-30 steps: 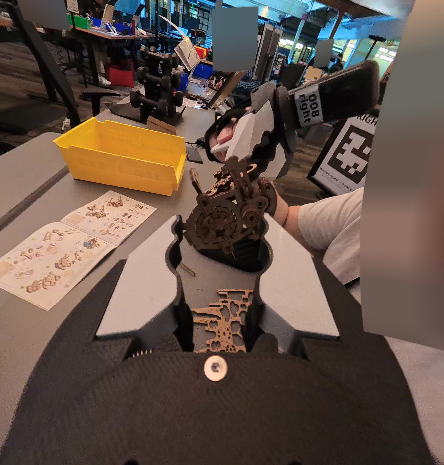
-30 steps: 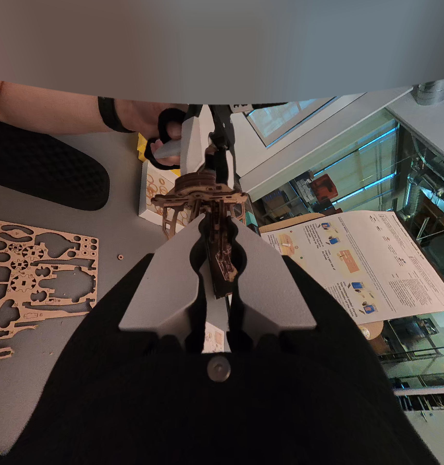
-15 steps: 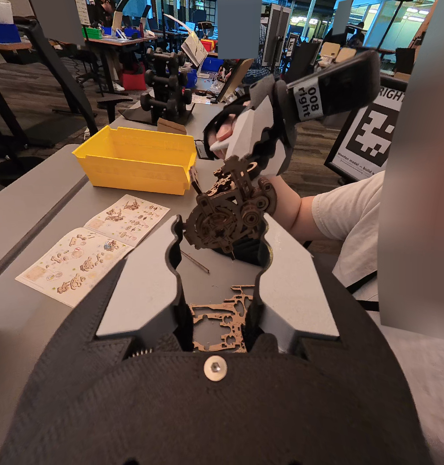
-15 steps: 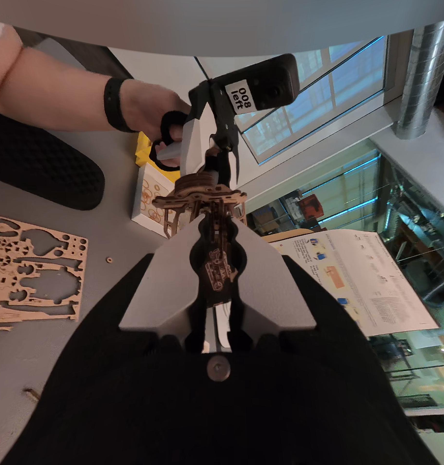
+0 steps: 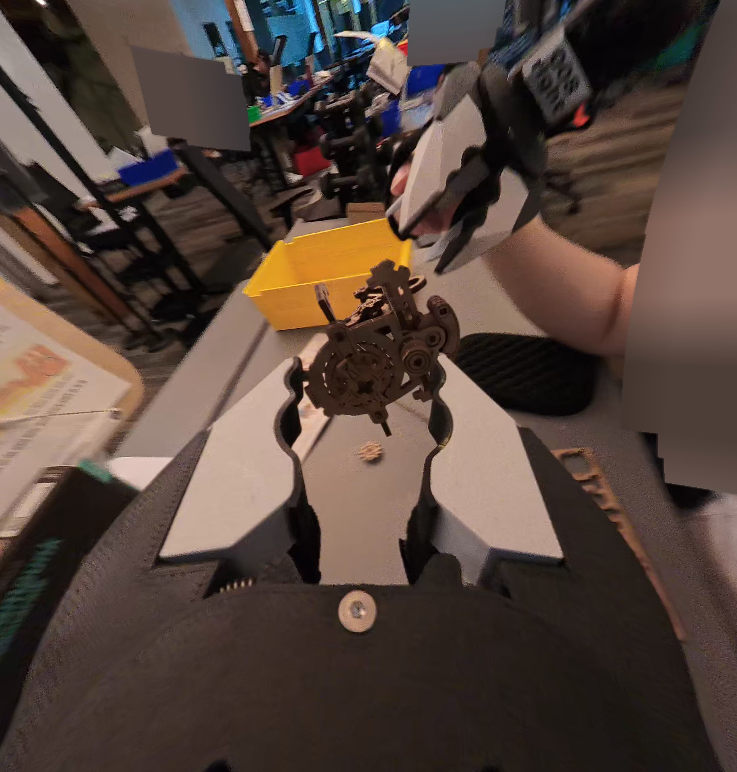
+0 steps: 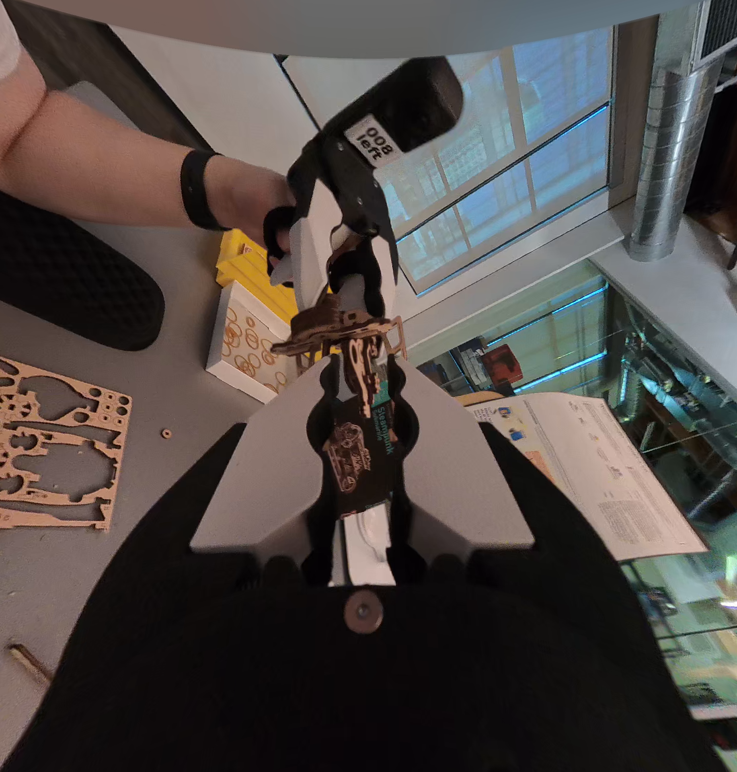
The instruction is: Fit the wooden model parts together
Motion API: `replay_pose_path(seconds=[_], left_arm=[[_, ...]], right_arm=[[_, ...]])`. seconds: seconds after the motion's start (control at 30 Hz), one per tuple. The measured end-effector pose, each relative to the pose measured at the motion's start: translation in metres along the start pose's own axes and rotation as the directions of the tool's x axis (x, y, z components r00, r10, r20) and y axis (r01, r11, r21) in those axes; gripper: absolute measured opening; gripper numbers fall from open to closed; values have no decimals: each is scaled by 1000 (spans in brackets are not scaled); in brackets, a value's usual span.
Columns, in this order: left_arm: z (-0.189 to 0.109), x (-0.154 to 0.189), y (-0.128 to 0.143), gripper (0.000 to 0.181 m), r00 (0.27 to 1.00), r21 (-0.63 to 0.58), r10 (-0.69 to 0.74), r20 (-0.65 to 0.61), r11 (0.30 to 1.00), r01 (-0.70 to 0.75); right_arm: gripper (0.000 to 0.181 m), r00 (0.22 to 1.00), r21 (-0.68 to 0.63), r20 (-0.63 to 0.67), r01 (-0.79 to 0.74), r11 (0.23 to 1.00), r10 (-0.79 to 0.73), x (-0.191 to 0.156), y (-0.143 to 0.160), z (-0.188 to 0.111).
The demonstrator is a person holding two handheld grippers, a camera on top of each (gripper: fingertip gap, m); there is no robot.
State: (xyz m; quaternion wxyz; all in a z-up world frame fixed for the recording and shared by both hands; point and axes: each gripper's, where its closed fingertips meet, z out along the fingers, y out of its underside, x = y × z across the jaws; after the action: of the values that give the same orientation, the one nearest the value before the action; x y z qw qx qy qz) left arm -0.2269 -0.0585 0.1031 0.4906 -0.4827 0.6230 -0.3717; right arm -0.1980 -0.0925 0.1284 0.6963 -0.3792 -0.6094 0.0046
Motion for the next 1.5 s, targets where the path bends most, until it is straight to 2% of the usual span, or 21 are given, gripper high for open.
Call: replay_pose_path(seconds=[0.07,0.13,0.2,0.27,0.4,0.47,0.57,0.63,0.8,1.0,1.1,1.5], left_arm=[[1,-6,7,59,984,-55,156,81,987,-152],[4,-15,16,59,932,-155,316,175,944,-291],[10,-22,27,59,850,-274,474,230,869,-411],[17,-28,38,60,743,-390,623,245,765,-513],[28,-32,57,59,551,-534,813,190,556,-637],[32,-32,64,59,514,-565,844,156,503,-654],[36,-31,69,59,464,-586,877,126,443,-678],[37,-30,71,59,434,-602,894,106,405,-688],[41,-24,74,59,419,-602,905,75,376,-704],[44,-16,74,59,411,-590,910,50,359,-723],[47,-13,76,59,415,-584,909,39,357,-729],[49,-10,75,59,413,-575,910,36,356,-736]], right_arm=[[22,996,23,21,-92,995,92,4,3,-4],[20,979,7,29,-202,979,202,9,13,-5],[21,957,-16,61,-284,959,284,7,24,-4],[22,937,-74,84,-332,940,338,2,37,0],[29,941,-141,170,-272,952,294,-22,53,7],[31,957,-175,161,-212,961,240,-25,62,10],[46,977,-252,145,-115,961,155,-30,77,17],[50,976,-272,171,-81,959,131,-37,80,22],[50,981,-326,189,31,945,33,-47,86,34],[50,973,-391,231,107,914,-15,-59,94,42],[39,968,-422,252,96,902,15,-64,97,41],[33,966,-449,253,65,891,57,-64,98,39]])
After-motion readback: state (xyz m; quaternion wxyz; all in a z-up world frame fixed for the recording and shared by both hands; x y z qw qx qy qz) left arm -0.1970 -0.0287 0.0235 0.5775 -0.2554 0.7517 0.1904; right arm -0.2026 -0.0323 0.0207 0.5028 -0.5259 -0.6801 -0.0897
